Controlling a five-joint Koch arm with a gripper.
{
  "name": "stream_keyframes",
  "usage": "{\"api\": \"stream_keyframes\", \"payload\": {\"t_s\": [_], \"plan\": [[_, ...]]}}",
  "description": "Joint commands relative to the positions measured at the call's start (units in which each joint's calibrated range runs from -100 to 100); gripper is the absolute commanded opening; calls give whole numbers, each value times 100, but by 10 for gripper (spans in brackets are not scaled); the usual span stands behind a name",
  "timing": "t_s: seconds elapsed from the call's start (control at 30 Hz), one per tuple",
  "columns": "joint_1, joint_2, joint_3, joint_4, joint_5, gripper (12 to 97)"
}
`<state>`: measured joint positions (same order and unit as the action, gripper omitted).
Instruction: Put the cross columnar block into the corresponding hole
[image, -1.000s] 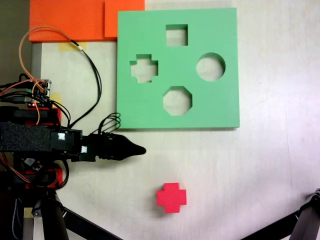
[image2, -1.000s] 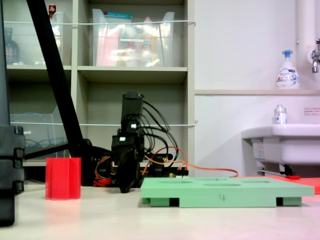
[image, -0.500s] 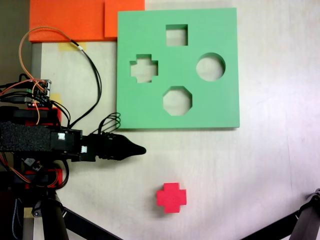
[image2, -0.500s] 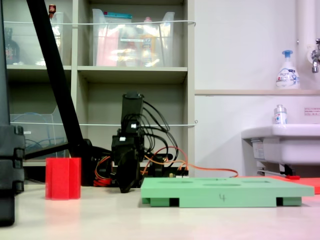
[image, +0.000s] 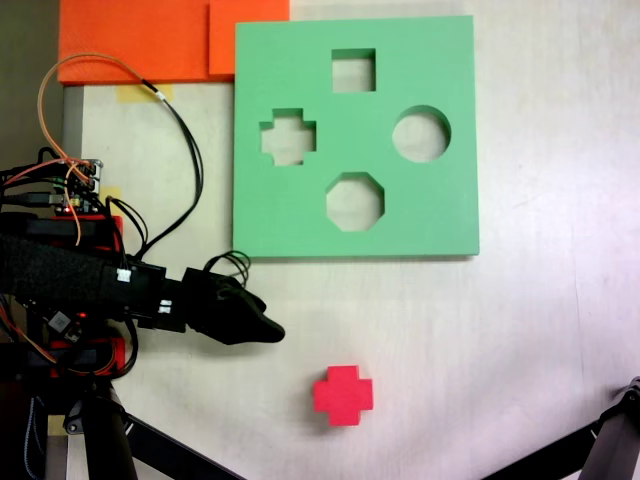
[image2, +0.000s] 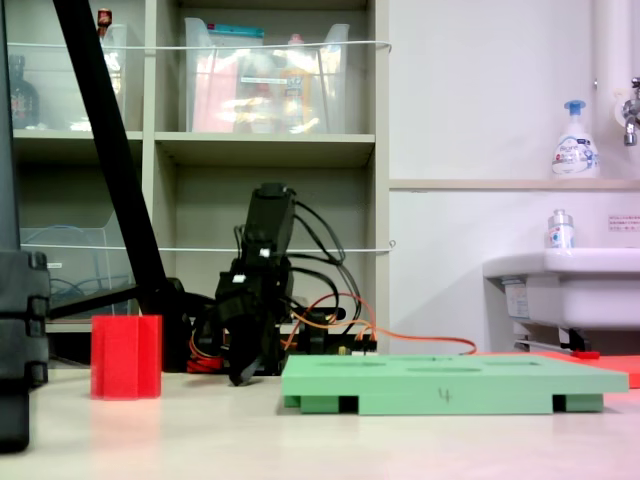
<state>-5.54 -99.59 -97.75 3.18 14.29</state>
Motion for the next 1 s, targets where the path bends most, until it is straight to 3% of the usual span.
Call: {"api": "stream_keyframes", "payload": {"t_s": [0.0,0.1,0.4,0.83,0.9,0.97], "plan": [[-195,-41,-225,-121,469,469],[-366,-41,64,-853,952,468],[-698,-41,3404,-5590,2125,462],[-161,-41,7272,-9278,2974,400],[-166,238,8050,-9808,2965,445],[-156,518,8389,-9933,2965,563]]}}
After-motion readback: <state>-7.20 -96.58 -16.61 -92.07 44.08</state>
